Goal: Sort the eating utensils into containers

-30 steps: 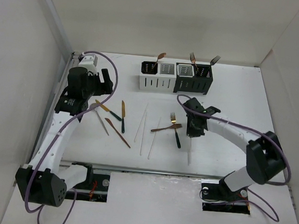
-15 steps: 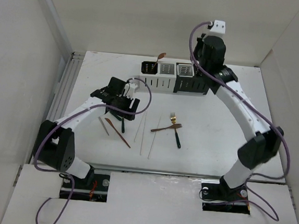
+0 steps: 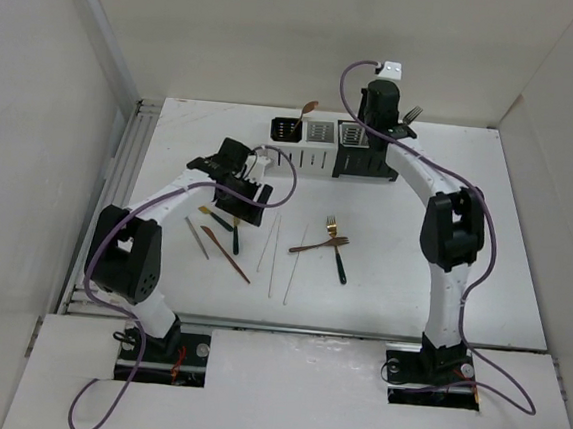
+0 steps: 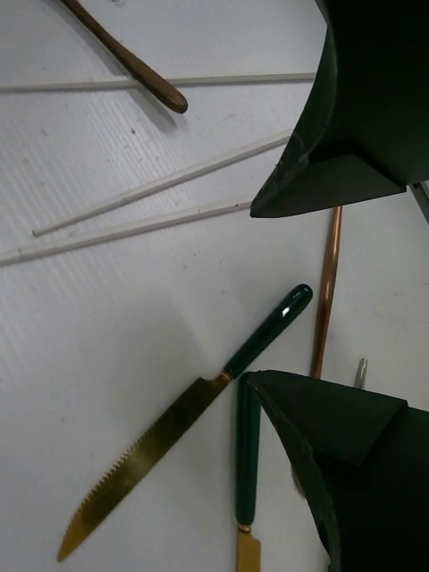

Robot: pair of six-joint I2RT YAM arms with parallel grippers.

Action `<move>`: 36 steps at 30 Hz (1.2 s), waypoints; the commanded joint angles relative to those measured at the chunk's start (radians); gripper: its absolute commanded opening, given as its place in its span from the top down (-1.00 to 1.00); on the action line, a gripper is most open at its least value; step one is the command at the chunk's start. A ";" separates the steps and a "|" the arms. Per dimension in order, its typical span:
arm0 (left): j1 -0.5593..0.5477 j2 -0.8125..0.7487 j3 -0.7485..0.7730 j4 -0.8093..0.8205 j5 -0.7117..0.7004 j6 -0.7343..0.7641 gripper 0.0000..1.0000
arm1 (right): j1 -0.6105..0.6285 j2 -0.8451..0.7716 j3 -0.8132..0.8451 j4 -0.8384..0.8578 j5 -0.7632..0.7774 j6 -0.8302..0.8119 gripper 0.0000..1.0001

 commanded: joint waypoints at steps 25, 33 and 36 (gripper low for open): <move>0.412 -0.036 -0.051 -0.113 -0.212 -0.124 -0.26 | 0.074 -0.321 -0.325 0.111 -0.148 0.096 -0.34; 0.455 0.101 -0.042 -0.069 -0.154 -0.178 -0.10 | 0.104 -0.450 -0.405 0.111 -0.139 0.096 -0.34; 0.455 0.171 -0.042 -0.018 -0.140 -0.178 -0.08 | 0.104 -0.493 -0.431 0.111 -0.119 0.096 -0.34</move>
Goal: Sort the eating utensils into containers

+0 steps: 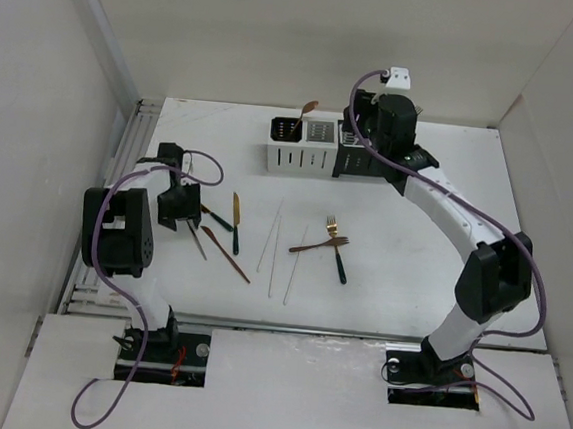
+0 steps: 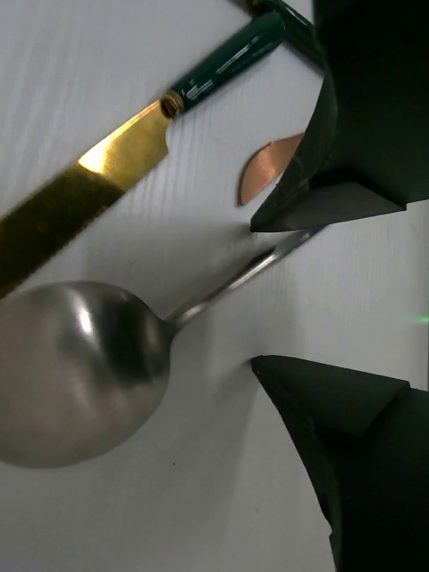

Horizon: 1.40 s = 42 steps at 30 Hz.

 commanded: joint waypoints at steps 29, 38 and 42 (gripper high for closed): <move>-0.264 0.045 0.853 0.364 -0.017 0.014 1.00 | -0.139 -0.097 -0.095 0.033 -0.192 0.099 -0.37; -0.431 0.301 0.955 0.871 -0.056 -0.006 1.00 | -0.148 -0.196 -0.277 0.021 -0.217 0.080 -0.37; -0.453 0.378 0.955 0.916 -0.068 0.005 1.00 | -0.157 -0.207 -0.299 -0.004 -0.217 0.071 -0.37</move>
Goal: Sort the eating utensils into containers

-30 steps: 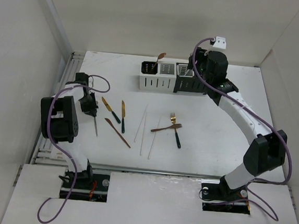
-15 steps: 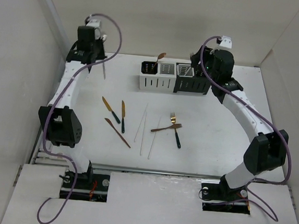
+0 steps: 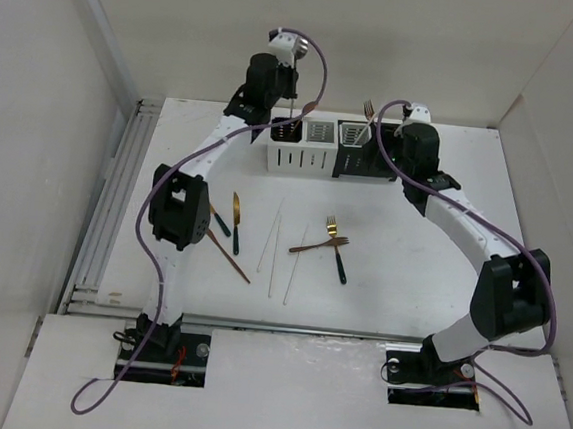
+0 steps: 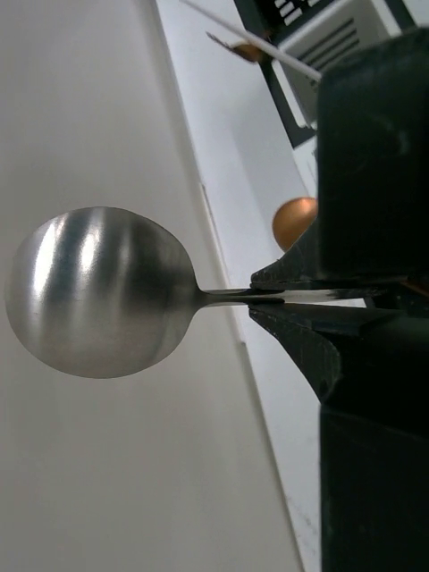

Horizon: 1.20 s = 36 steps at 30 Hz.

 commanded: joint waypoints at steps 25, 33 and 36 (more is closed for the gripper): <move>0.054 -0.217 -0.083 -0.310 -0.173 -0.062 -0.15 | 0.253 0.016 -0.019 -0.545 -0.064 -0.200 -0.47; 0.167 -0.472 -0.331 -0.531 -0.213 -0.071 -0.15 | 0.347 0.110 -0.103 -0.605 -0.074 0.046 -0.44; 0.210 -0.590 -0.475 -0.544 -0.213 -0.071 -0.15 | 0.371 0.164 -0.126 -0.587 -0.085 0.064 -0.41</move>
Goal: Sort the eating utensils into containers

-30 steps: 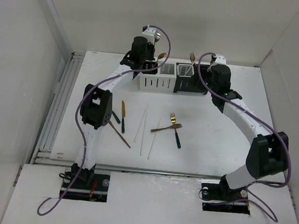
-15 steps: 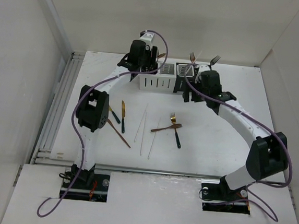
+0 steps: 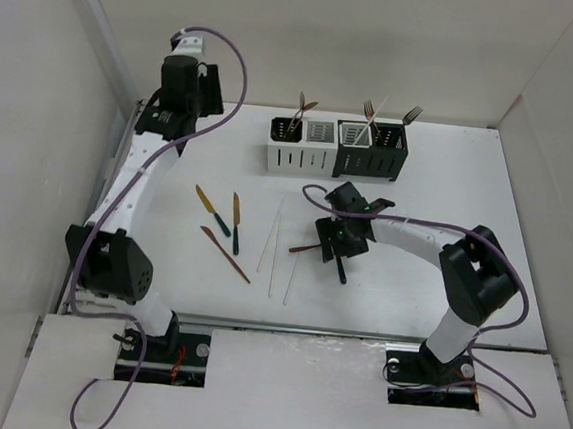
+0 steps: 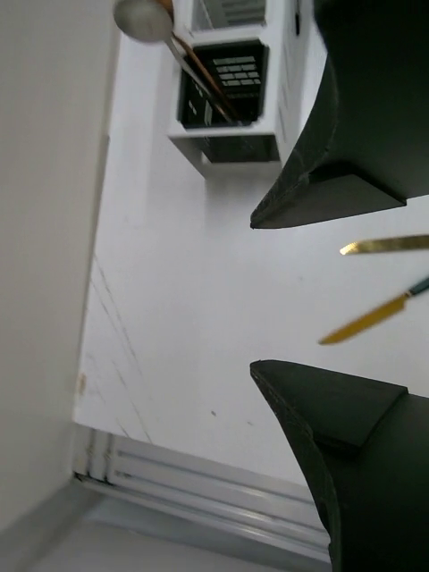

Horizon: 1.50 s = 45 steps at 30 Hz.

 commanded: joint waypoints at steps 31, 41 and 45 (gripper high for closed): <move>0.314 -0.390 -0.330 0.029 -0.017 -0.054 -0.15 | 0.184 0.177 0.331 -0.403 0.832 -0.186 1.00; 0.239 -0.335 -0.264 -0.064 0.274 0.136 -0.15 | 0.160 0.053 0.478 -0.353 0.914 -0.071 1.00; 0.139 -0.271 -0.274 -0.125 0.391 0.285 -0.23 | -0.048 -0.229 0.311 0.217 0.571 -0.238 1.00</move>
